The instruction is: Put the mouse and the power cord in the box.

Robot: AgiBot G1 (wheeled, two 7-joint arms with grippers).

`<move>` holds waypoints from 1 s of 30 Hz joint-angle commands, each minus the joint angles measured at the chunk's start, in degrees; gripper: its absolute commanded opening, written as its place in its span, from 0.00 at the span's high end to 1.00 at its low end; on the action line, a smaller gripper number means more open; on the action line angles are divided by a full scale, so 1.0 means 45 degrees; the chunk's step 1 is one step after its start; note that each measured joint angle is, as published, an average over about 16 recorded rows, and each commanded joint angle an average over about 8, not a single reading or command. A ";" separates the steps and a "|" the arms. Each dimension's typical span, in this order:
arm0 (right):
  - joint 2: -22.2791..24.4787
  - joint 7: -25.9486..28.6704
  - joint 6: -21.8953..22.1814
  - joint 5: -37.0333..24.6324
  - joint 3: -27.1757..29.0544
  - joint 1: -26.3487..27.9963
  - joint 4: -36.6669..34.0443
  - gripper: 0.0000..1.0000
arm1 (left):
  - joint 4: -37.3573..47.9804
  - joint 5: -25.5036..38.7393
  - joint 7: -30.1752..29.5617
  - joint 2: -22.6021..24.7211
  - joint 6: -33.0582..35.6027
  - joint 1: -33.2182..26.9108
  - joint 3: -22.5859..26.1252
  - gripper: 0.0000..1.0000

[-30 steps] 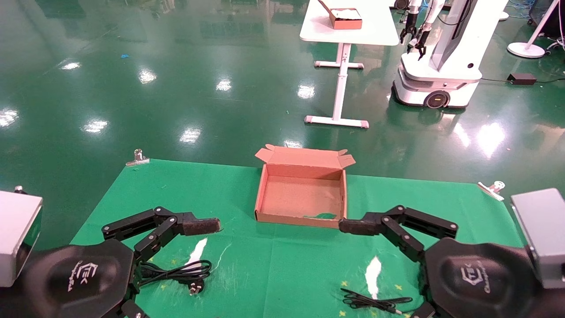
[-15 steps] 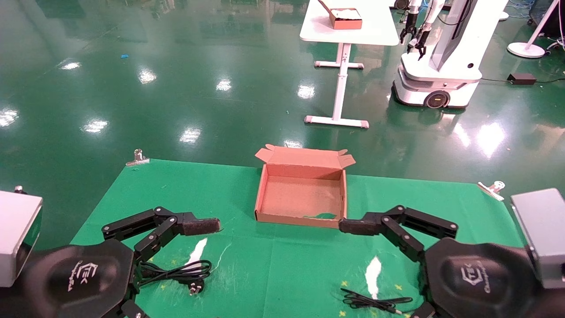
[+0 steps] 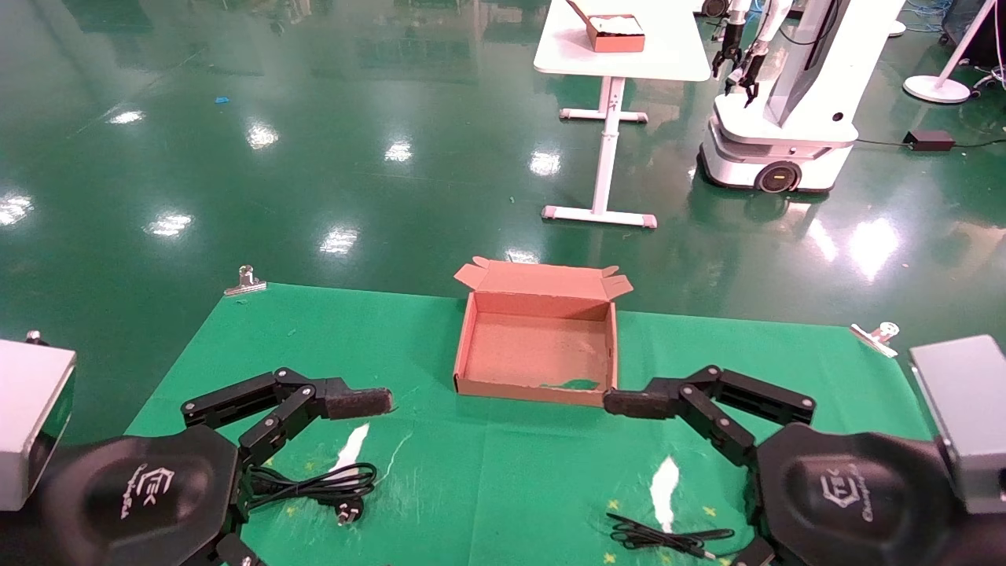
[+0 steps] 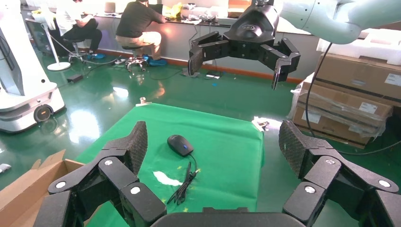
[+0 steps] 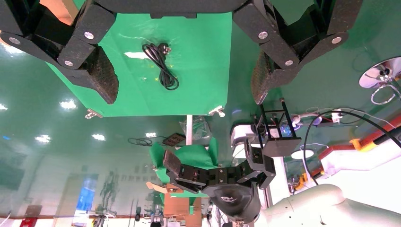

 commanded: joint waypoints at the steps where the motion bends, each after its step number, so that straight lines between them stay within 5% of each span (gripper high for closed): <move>1: 0.0000 0.0000 0.0000 0.0000 0.0000 0.0000 0.0000 0.00 | 0.0000 0.0000 0.0000 0.0000 0.0000 0.0000 0.0000 0.00; 30: 0.0000 0.0000 0.0000 0.0000 0.0000 0.0000 0.0000 0.00 | 0.0000 0.0000 0.0000 0.0000 0.0000 0.0000 0.0000 0.00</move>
